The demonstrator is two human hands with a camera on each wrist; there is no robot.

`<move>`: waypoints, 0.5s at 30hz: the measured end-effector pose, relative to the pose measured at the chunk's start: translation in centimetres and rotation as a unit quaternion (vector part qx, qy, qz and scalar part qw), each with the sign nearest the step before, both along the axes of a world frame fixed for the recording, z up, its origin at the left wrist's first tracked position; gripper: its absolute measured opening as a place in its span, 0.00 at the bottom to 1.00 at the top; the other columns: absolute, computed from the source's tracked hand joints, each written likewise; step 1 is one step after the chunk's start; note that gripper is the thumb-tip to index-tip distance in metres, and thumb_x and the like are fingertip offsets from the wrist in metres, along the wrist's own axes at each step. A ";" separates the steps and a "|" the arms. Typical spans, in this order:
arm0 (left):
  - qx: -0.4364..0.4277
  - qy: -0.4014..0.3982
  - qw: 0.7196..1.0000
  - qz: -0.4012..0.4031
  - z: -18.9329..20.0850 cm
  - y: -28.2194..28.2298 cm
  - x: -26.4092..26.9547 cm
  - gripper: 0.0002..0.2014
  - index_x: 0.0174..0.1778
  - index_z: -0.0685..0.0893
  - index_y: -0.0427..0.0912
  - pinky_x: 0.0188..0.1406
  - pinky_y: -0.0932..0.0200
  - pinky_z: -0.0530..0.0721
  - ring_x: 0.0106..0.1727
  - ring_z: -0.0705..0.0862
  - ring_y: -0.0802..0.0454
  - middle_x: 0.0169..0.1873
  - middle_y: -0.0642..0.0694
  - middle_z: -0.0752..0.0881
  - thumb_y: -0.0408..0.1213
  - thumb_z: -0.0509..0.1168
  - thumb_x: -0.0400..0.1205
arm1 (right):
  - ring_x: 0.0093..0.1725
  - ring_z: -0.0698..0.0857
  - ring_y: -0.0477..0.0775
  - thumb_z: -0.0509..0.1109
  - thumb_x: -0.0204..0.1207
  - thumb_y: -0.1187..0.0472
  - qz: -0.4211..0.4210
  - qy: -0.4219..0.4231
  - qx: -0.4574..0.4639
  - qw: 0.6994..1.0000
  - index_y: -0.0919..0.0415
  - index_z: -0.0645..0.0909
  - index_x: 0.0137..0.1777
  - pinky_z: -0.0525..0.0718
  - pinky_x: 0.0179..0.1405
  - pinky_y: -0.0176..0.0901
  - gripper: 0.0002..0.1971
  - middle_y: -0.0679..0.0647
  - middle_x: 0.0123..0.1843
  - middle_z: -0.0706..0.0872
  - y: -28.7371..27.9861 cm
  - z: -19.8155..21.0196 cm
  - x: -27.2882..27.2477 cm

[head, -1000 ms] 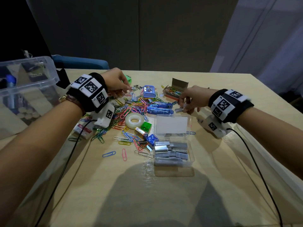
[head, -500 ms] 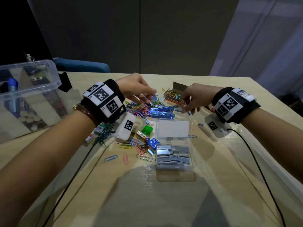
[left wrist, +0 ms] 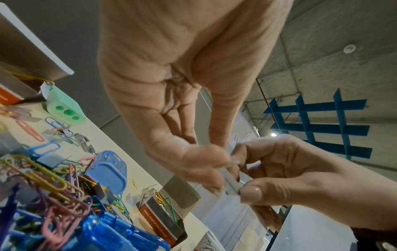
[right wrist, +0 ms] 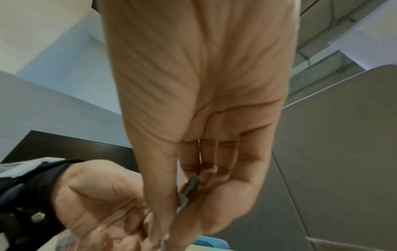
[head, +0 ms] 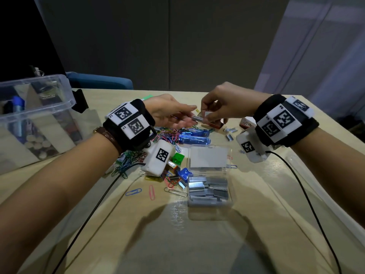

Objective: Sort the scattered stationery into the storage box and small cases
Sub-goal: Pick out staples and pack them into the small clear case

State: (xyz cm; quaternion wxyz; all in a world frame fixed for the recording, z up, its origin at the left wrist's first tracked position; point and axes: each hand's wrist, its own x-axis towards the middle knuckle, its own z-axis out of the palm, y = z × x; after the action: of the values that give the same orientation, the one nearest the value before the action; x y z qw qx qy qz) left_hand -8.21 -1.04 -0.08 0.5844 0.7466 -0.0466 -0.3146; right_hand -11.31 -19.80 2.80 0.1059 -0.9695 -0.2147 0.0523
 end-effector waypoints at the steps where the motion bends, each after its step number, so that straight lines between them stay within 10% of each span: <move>1: -0.008 0.005 1.000 0.005 0.0 0.0 -0.1 0.14 0.54 0.85 0.29 0.28 0.68 0.85 0.31 0.88 0.55 0.38 0.39 0.89 0.38 0.69 0.80 | 0.32 0.85 0.38 0.76 0.75 0.55 0.001 -0.010 -0.001 1.000 0.56 0.86 0.49 0.84 0.35 0.36 0.07 0.43 0.36 0.85 0.1 0.0 0.0; 9: -0.090 -0.023 0.995 0.046 0.1 0.8 -1.0 0.06 0.49 0.87 0.28 0.33 0.65 0.89 0.36 0.91 0.50 0.41 0.34 0.90 0.25 0.67 0.78 | 0.38 0.82 0.39 0.77 0.73 0.55 -0.011 -0.069 0.046 0.996 0.54 0.83 0.53 0.79 0.28 0.25 0.11 0.43 0.41 0.82 -0.1 0.7 -0.8; 15: -0.162 -0.054 0.984 0.052 -0.1 1.4 -1.9 0.07 0.50 0.86 0.27 0.33 0.66 0.88 0.39 0.92 0.48 0.41 0.35 0.91 0.22 0.66 0.78 | 0.46 0.88 0.47 0.79 0.70 0.64 -0.047 -0.065 0.170 0.982 0.58 0.85 0.50 0.87 0.47 0.33 0.10 0.48 0.44 0.88 -1.5 0.9 -1.7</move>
State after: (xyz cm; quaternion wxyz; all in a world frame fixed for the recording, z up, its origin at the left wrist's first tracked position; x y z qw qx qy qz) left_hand -10.10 0.31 -0.16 0.7098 0.6592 -0.0899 -0.2314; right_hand -13.05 -21.29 3.66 0.2575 -0.9476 -0.1814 -0.0531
